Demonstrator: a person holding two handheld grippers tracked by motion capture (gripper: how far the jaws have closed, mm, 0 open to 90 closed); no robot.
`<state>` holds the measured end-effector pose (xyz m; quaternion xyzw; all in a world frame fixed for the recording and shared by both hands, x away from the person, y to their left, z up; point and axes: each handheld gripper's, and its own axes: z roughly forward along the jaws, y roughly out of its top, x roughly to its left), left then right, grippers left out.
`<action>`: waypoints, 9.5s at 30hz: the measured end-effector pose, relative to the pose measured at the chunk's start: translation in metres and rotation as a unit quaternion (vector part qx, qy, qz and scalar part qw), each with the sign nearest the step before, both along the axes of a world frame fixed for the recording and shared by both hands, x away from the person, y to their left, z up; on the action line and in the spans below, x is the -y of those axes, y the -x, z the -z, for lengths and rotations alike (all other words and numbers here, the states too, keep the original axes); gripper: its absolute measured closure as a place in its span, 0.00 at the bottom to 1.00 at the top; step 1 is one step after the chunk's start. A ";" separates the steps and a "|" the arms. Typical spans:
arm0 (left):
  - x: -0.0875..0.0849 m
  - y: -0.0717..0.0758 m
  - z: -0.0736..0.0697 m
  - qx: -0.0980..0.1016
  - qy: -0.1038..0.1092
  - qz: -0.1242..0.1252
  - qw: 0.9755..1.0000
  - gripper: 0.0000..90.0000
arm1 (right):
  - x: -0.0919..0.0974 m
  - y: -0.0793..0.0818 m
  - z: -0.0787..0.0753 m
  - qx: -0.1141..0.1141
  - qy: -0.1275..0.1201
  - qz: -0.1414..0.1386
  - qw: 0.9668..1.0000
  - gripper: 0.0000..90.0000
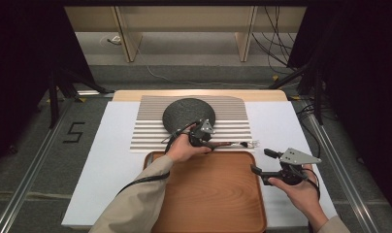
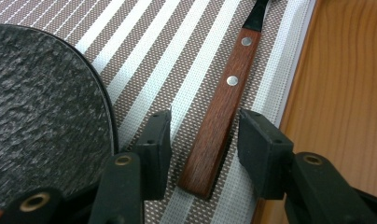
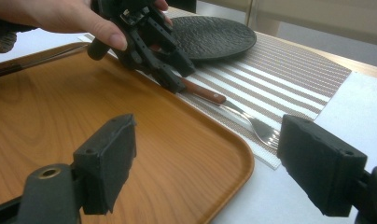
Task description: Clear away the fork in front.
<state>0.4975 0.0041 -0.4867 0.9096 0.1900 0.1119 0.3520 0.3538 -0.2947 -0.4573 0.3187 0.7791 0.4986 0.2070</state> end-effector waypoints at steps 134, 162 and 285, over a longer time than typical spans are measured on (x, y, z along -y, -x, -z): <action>-0.136 0.185 -0.033 -0.077 0.044 -0.187 0.978 0.84 | -0.007 -0.001 -0.002 0.005 0.012 -0.002 1.000 0.23; -0.139 0.199 -0.014 -0.111 0.025 -0.197 0.974 0.83 | -0.010 -0.003 -0.001 0.002 0.014 -0.007 1.000 0.23; -0.125 0.133 -0.016 -0.153 0.037 -0.355 0.922 1.00 | -0.010 -0.003 -0.001 0.002 0.015 -0.011 1.000 0.23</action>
